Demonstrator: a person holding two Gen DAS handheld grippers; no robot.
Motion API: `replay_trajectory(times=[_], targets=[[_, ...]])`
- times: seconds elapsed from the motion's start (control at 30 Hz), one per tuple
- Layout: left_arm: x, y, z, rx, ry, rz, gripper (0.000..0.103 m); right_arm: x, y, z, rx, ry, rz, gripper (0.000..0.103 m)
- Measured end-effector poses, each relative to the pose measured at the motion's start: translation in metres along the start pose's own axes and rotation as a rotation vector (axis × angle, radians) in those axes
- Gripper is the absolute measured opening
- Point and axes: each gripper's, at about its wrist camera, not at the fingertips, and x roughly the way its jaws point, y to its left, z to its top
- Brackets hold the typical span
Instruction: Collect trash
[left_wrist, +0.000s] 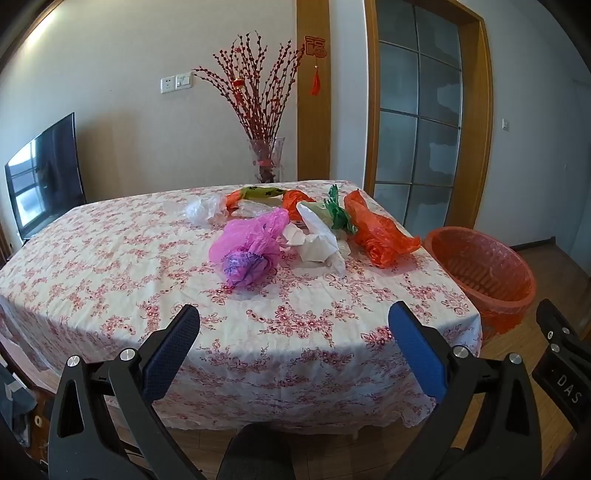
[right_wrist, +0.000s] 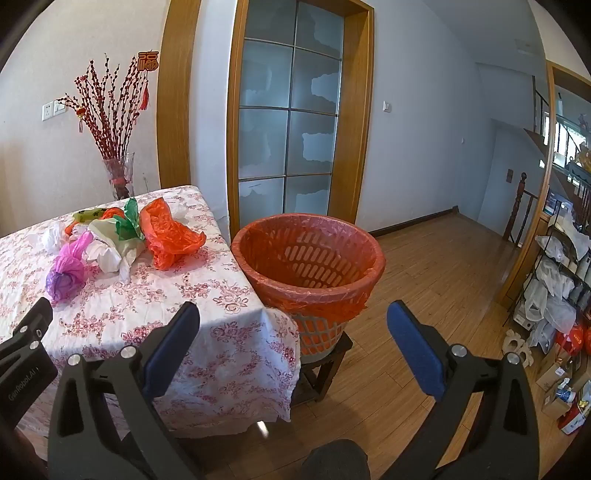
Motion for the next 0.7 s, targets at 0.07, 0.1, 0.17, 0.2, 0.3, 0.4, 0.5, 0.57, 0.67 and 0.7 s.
replay_trajectory(times=[0.07,0.1,0.17,0.2,0.3,0.4,0.5,0.57,0.67,0.7], targets=[[0.0000,0.0000,0.0000,0.000,0.001,0.000,0.101,-0.0001,-0.0001,0.0000,0.002,-0.001,0.001,0.099],[0.0000,0.0000,0.0000,0.000,0.001,0.000,0.101,-0.0002,-0.0001,0.0001,0.002,-0.002,0.001,0.099],[0.0001,0.0000,0.0000,-0.001,0.001,-0.001,0.101,-0.0005,0.0000,0.0002,0.002,-0.002,0.001,0.099],[0.0001,0.0000,0.0000,-0.001,0.002,-0.001,0.101,-0.0006,0.0001,0.0003,0.002,-0.002,0.001,0.099],[0.0001,0.0001,0.0000,-0.001,0.002,-0.002,0.101,-0.0009,0.0002,0.0007,0.001,-0.002,0.001,0.099],[-0.0001,0.0000,0.0000,-0.001,0.003,-0.001,0.101,-0.0014,0.0001,0.0013,0.001,-0.002,0.001,0.099],[-0.0005,-0.0005,0.0000,-0.001,0.004,-0.001,0.101,-0.0004,-0.0003,0.0004,0.002,-0.002,0.001,0.099],[-0.0011,-0.0008,-0.0001,-0.001,0.005,0.000,0.101,-0.0004,-0.0004,0.0004,0.002,-0.002,0.001,0.099],[-0.0012,0.0002,-0.0001,-0.002,0.003,-0.001,0.101,-0.0004,-0.0004,0.0005,0.001,-0.001,0.001,0.099],[0.0002,0.0001,0.0000,-0.002,0.004,-0.002,0.101,-0.0004,-0.0004,0.0005,0.002,-0.001,0.001,0.099]])
